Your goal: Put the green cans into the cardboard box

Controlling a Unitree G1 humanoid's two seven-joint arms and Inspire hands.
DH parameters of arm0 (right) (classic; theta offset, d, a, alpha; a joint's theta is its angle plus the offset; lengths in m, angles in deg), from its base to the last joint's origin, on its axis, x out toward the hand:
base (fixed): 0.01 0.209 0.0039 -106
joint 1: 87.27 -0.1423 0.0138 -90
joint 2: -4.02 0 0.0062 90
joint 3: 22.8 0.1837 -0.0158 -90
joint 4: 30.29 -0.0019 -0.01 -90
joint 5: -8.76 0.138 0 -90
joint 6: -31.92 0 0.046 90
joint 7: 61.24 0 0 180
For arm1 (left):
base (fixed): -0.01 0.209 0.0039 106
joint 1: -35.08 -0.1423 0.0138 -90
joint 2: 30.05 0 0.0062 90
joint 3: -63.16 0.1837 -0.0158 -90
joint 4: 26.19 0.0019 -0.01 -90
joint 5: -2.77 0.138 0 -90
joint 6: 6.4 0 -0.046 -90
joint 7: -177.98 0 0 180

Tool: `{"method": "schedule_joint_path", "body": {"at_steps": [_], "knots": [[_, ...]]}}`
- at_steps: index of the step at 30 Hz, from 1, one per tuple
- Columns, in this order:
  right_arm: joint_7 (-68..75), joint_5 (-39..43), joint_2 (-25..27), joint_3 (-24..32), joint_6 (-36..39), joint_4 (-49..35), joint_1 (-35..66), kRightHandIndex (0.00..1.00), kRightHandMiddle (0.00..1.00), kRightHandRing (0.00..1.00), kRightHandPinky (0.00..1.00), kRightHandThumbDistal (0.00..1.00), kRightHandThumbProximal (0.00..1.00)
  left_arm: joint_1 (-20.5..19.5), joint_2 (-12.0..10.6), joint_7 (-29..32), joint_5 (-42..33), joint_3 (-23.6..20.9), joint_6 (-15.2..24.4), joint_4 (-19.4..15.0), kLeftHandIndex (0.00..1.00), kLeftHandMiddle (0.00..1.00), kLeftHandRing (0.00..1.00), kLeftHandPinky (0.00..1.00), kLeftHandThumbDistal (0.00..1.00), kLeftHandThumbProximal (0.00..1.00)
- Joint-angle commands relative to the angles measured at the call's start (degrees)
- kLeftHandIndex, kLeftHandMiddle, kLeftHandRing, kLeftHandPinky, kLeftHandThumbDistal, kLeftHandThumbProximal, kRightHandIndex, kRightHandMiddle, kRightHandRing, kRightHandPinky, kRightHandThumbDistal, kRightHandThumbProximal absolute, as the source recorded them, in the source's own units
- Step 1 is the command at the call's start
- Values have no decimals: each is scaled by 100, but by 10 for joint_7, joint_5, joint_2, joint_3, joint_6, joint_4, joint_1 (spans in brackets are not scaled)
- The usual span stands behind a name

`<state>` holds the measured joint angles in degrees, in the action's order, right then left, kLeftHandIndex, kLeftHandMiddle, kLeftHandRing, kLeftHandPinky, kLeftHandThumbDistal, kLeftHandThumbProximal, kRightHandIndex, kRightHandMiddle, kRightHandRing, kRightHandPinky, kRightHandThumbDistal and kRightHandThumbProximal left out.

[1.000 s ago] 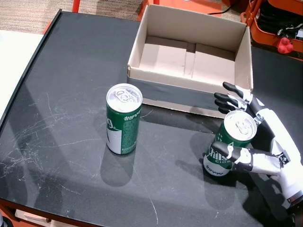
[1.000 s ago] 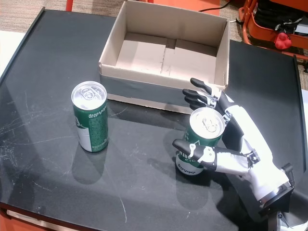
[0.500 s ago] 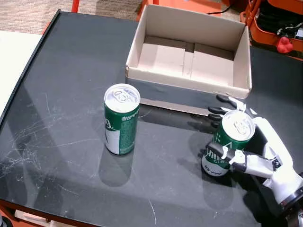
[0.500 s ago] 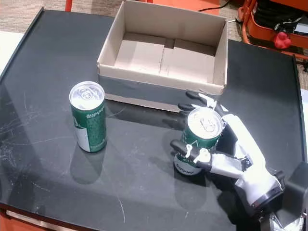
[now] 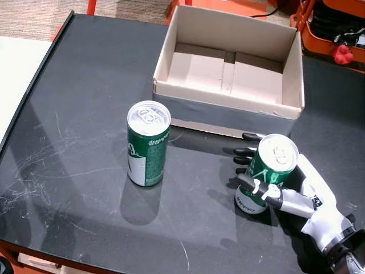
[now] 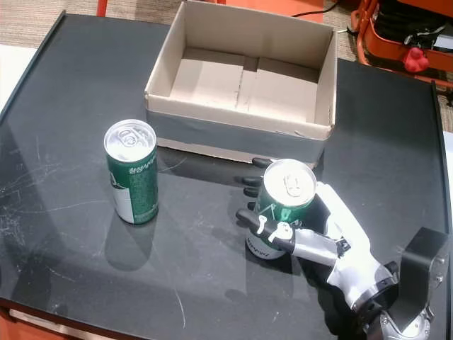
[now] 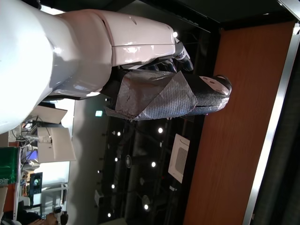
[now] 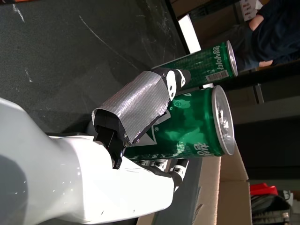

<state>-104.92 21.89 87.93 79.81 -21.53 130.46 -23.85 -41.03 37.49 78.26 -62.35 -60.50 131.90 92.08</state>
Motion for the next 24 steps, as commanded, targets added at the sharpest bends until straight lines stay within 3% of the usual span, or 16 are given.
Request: {"method": "schedule_joint_path", "body": {"at_steps": [1,7,12,16,18,20,22,24], "knots": [[6,-6,-1,6,-8,8,1,74,72,70,78,100,54,4,-37,3,-2,-8,-4,-5,92,93,93,93,46,92],[12,-9,-4,6,-10,12,3,71,69,68,74,100,50,2,-38,5,-7,-10,-16,-8,91,93,93,92,46,92],[36,-13,-10,6,-1,12,4,50,48,49,55,91,50,0,-38,1,-3,-11,-19,-11,91,93,93,92,47,90],[54,-21,-14,4,7,11,4,41,42,44,47,97,48,2,-38,1,-5,-13,-21,-10,90,92,92,92,48,91],[53,-18,-17,8,6,10,4,33,35,37,40,84,42,3,-39,1,-4,-15,-16,-9,90,92,93,92,46,92],[60,-19,-21,9,10,8,4,24,25,28,34,58,35,5,-39,2,-3,-16,-14,-8,90,92,92,92,46,91],[81,-29,-23,4,20,6,6,15,18,24,31,55,41,5,-40,0,-1,-16,-12,-8,90,92,92,92,46,91],[106,-40,-24,0,28,5,7,7,13,23,29,62,49,4,-41,-2,-2,-14,-19,-10,90,92,92,92,46,89]]}}
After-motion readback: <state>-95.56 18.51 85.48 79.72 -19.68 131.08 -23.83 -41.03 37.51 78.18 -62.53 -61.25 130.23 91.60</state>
